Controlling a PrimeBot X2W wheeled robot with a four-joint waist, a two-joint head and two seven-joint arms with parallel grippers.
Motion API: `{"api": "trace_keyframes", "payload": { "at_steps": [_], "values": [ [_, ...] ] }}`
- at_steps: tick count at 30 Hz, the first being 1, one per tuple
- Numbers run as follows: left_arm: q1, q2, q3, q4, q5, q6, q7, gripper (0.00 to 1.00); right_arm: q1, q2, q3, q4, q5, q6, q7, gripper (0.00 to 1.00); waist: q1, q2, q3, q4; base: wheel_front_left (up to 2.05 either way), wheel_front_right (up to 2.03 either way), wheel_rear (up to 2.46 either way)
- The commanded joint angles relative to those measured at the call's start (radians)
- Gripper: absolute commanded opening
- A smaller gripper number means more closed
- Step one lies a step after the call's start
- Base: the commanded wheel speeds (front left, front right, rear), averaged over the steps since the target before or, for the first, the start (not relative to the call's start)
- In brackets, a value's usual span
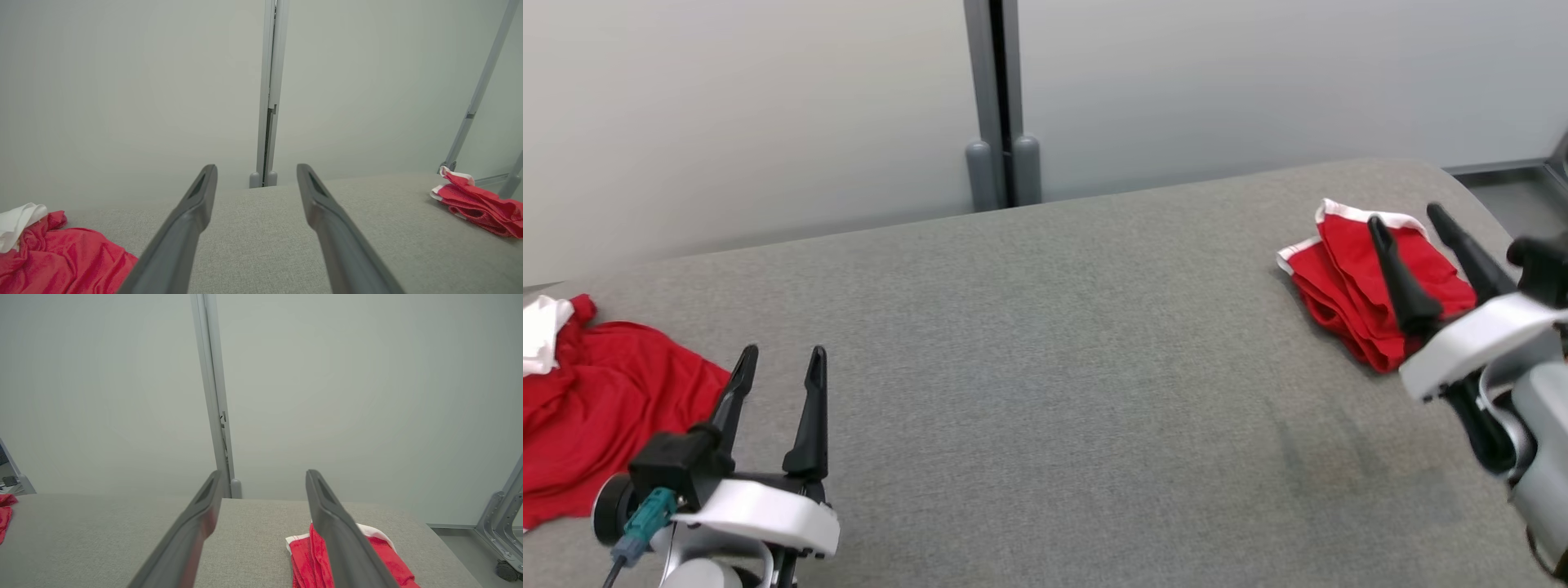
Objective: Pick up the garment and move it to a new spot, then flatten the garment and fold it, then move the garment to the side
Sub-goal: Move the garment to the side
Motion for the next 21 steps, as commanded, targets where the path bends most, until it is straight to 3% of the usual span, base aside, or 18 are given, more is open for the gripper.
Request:
{"api": "trace_keyframes", "payload": {
  "at_steps": [1, 12, 21],
  "values": [
    [0.023, 0.014, 0.005, 0.007, 0.011, 0.013, -0.005, 1.0, 0.063, 0.02, -0.032, -0.037, -0.014, 0.0, -0.009, 1.0, 0.0, -0.0001, -0.02, 0.023, 0.0, 0.0, 0.0],
    [0.107, -0.024, 0.037, 0.06, -0.01, 0.04, -0.06, 1.0, 0.445, 0.141, -0.363, -0.257, -0.221, 0.0, -0.012, 1.0, 0.0, -0.0001, -0.049, 0.056, 0.0, 0.0, 0.0],
    [0.128, -0.038, 0.048, 0.08, -0.005, 0.031, -0.07, 1.0, 0.535, 0.201, -0.424, -0.317, -0.301, 0.0, -0.006, 1.0, 0.0, -0.0001, -0.051, 0.057, 0.0, 0.0, 0.0]
  ]
}}
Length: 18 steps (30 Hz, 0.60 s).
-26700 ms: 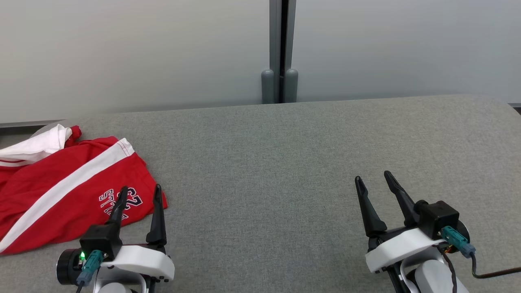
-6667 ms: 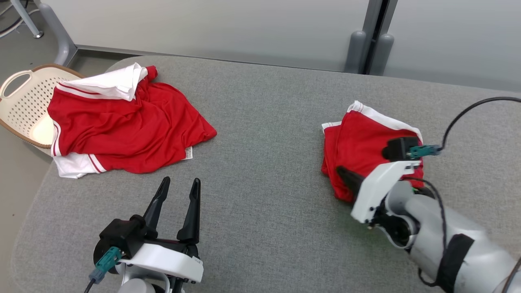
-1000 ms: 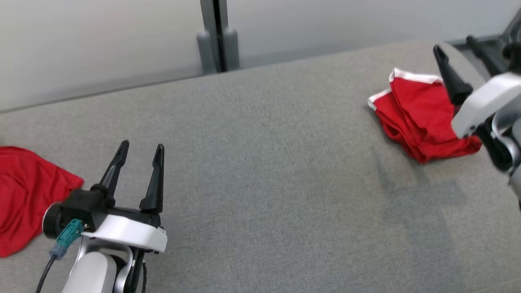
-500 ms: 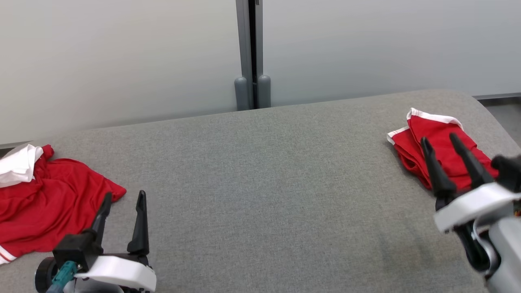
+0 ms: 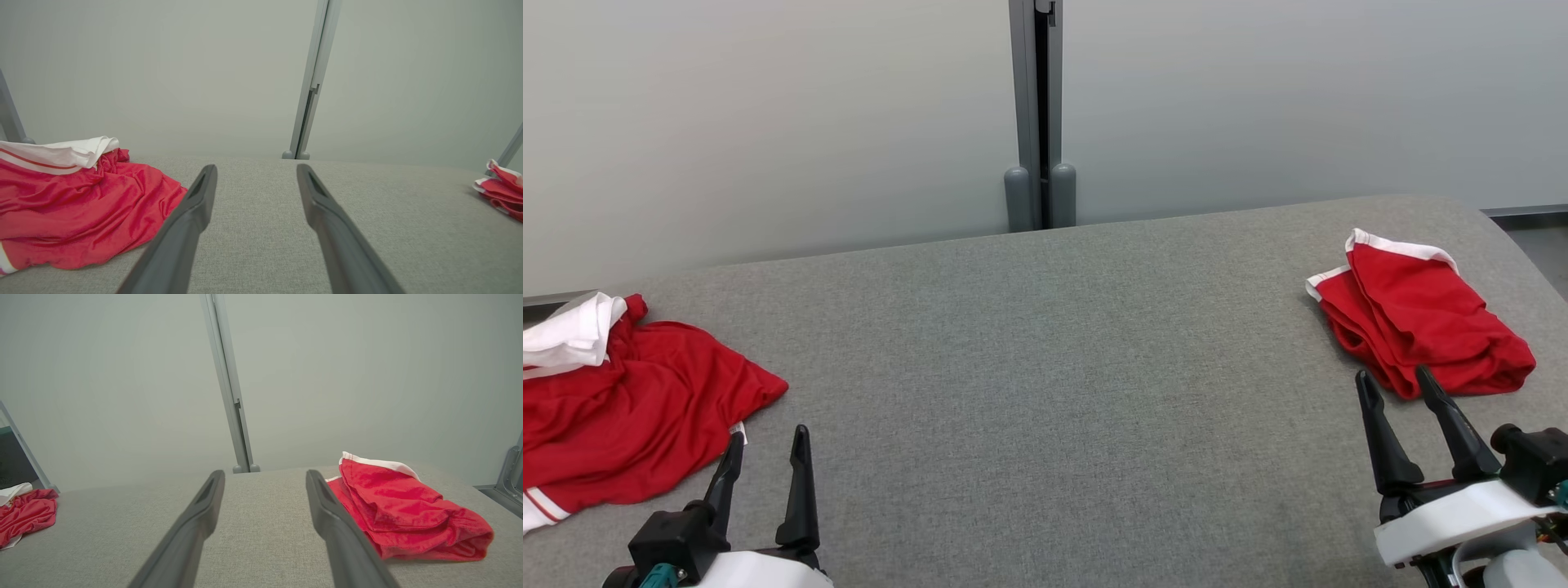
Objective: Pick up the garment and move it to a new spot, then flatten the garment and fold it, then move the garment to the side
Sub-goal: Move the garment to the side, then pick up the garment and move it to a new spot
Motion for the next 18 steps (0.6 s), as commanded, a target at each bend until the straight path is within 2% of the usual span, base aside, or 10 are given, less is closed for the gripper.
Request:
{"api": "trace_keyframes", "payload": {
  "at_steps": [1, 11, 18],
  "values": [
    [0.003, 0.002, 0.005, 0.002, 0.005, -0.004, -0.004, 1.0, 0.01, 0.0, -0.007, -0.008, -0.005, 0.0, 0.003, 1.0, 0.0, -0.0001, 0.0, 0.0, 0.0, 0.0, 0.0],
    [-0.015, -0.003, 0.004, 0.007, 0.018, -0.012, -0.006, 1.0, 0.025, 0.023, -0.011, -0.038, -0.025, 0.0, 0.031, 1.0, 0.0, -0.0001, 0.002, 0.027, 0.0, 0.0, 0.0],
    [-0.045, 0.017, 0.014, 0.006, 0.033, 0.01, 0.0, 1.0, 0.03, 0.038, -0.004, -0.05, -0.018, 0.0, 0.036, 1.0, 0.0, -0.0001, 0.021, 0.123, 0.0, 0.0, 0.0]
  ]
}}
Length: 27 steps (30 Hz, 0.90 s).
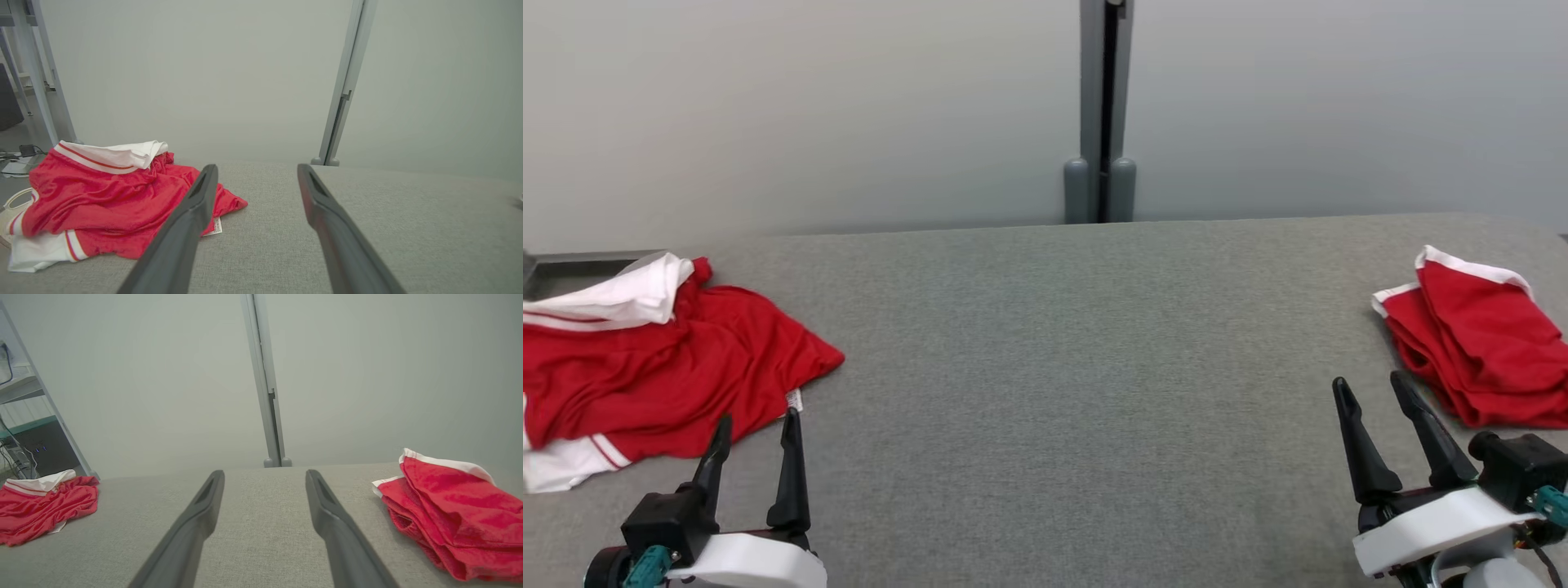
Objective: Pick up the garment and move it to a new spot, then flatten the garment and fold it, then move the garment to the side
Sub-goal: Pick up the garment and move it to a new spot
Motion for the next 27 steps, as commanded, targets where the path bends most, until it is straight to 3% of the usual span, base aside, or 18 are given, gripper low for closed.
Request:
{"api": "trace_keyframes", "payload": {
  "at_steps": [1, 10, 15, 27],
  "values": [
    [-0.023, 0.011, -0.001, -0.004, 0.013, 0.006, 0.004, 1.0, 0.003, 0.003, 0.003, -0.006, 0.003, 0.0, 0.001, 1.0, 0.0, -0.0001, 0.016, 0.048, 0.0, 0.0, 0.0],
    [-0.016, 0.023, 0.003, -0.011, 0.004, 0.02, 0.021, 1.0, -0.014, 0.026, 0.036, 0.004, 0.018, 0.0, -0.005, 1.0, 0.0, -0.0001, 0.013, 0.233, 0.0, 0.0, 0.0],
    [0.005, 0.033, 0.018, -0.024, -0.006, 0.035, 0.029, 1.0, -0.025, 0.027, 0.054, 0.004, 0.021, 0.0, -0.012, 1.0, 0.0, -0.0001, 0.014, 0.301, 0.0, 0.0, 0.0],
    [0.002, 0.06, 0.024, -0.075, -0.001, 0.057, 0.068, 1.0, -0.043, 0.031, 0.094, 0.005, 0.025, 0.0, -0.018, 1.0, 0.0, -0.0001, 0.022, 0.323, 0.0, 0.0, 0.0]
  ]
}}
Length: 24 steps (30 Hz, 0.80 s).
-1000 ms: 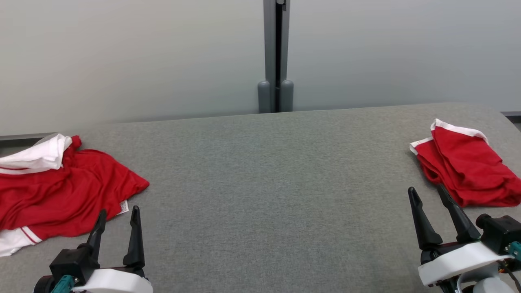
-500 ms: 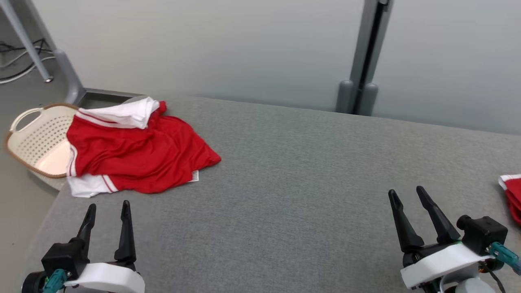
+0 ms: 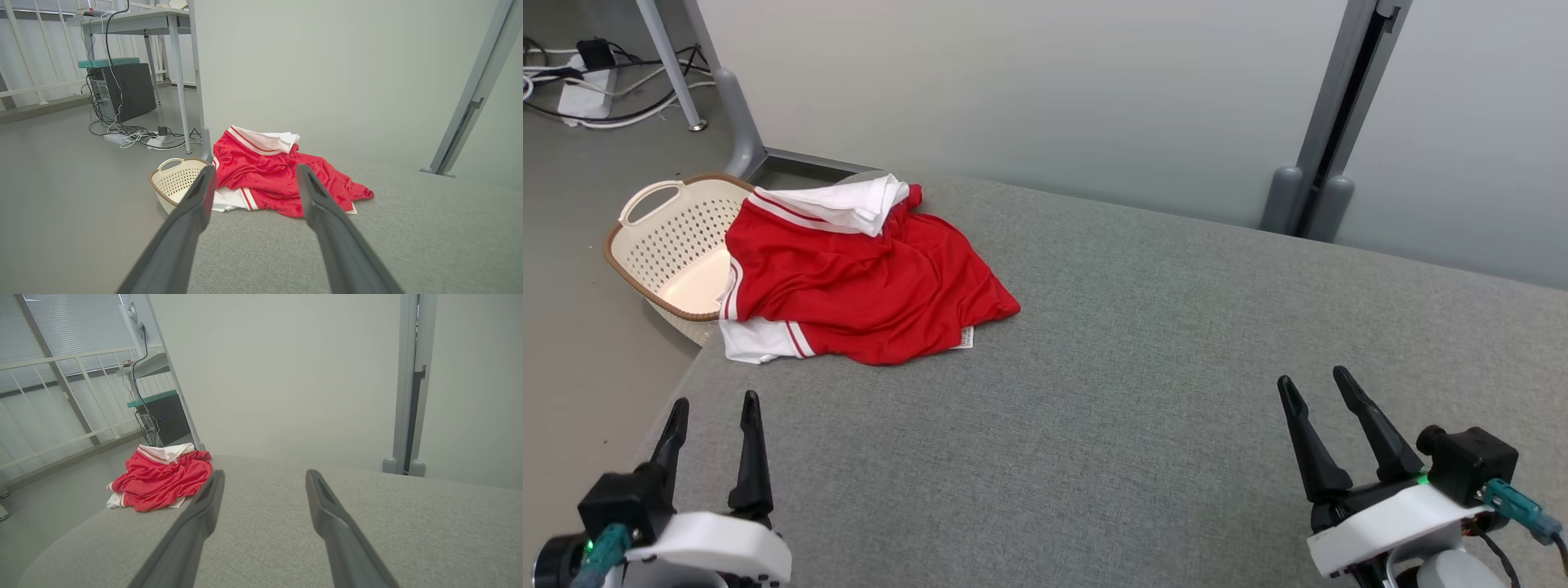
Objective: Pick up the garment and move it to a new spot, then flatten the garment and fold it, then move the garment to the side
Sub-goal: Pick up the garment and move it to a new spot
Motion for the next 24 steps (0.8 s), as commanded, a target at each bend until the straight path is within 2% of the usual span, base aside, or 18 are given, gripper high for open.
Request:
{"api": "trace_keyframes", "payload": {
  "at_steps": [1, 5, 10, 18, 19, 24],
  "values": [
    [-0.024, 0.011, -0.001, -0.016, 0.005, 0.003, 0.014, 1.0, -0.015, -0.008, 0.003, -0.001, 0.002, 0.0, -0.006, 1.0, 0.0, 0.0, 0.008, -0.01, 0.0, 0.0, 0.0],
    [-0.119, 0.045, -0.007, -0.032, -0.025, -0.026, 0.13, 1.0, -0.043, -0.027, 0.016, -0.028, -0.024, 0.0, -0.009, 1.0, 0.0, 0.0, 0.047, -0.042, 0.0, 0.0, 0.0],
    [-0.323, 0.126, 0.011, 0.034, -0.072, -0.068, 0.316, 1.0, -0.085, -0.051, 0.014, -0.063, -0.044, 0.0, -0.002, 1.0, 0.0, 0.0, 0.137, -0.1, 0.0, 0.0, 0.0],
    [-0.602, 0.258, 0.092, 0.287, -0.174, -0.132, 0.49, 1.0, -0.165, -0.066, 0.037, -0.102, -0.05, 0.0, 0.01, 1.0, 0.0, 0.0, 0.293, -0.24, 0.0, 0.0, 0.0],
    [-0.647, 0.282, 0.103, 0.359, -0.193, -0.146, 0.513, 1.0, -0.186, -0.067, 0.045, -0.107, -0.049, 0.0, 0.01, 1.0, 0.0, 0.0, 0.329, -0.276, 0.0, 0.0, 0.0],
    [-0.716, 0.301, 0.117, 0.513, -0.22, -0.158, 0.539, 1.0, -0.229, -0.069, 0.057, -0.117, -0.046, 0.0, 0.001, 1.0, 0.0, 0.0, 0.403, -0.351, 0.0, 0.0, 0.0]
  ]
}}
